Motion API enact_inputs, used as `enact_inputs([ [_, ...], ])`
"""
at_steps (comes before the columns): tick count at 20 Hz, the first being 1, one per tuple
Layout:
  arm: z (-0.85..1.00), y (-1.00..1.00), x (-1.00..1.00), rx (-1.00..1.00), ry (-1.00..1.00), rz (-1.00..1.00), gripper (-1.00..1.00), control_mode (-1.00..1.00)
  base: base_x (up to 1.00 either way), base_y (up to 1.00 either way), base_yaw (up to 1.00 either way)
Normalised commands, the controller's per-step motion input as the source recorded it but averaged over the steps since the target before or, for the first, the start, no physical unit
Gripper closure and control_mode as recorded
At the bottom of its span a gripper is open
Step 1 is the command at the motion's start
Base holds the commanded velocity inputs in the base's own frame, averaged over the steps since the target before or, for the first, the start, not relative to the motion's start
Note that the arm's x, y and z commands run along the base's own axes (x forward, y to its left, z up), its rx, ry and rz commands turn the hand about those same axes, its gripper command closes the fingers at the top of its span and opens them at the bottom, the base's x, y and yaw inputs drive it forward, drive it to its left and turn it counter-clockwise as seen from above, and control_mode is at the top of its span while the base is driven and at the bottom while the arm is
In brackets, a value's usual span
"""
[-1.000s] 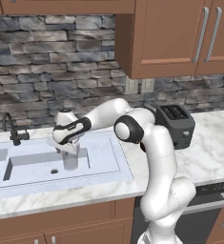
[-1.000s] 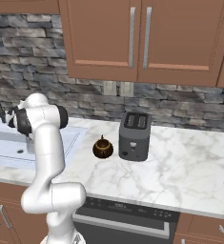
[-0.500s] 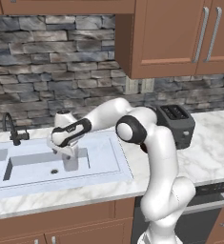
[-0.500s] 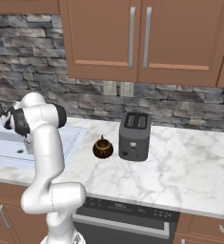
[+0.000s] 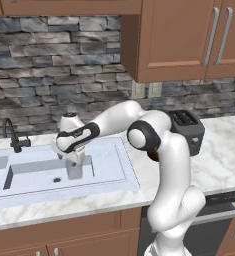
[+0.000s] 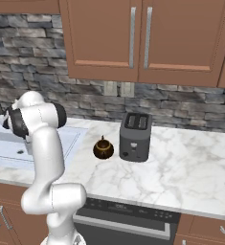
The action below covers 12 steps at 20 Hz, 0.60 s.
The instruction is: Place the teapot in the left basin and the glass cup in the right basin of the sink.
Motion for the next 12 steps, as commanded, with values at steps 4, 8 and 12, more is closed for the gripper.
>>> enact_inputs([
  [4, 0.44, -0.13, 0.00, -0.01, -0.02, -0.01, -1.00, -1.00, 0.00, 0.00, 0.00],
  [8, 0.39, -0.10, 0.00, -0.01, 0.00, 0.00, -1.00, -1.00, 0.00, 0.00, 0.00],
  [12, 0.38, -0.15, -0.06, 0.00, 0.00, 0.02, -1.00, -1.00, 0.00, 0.00, 0.00],
])
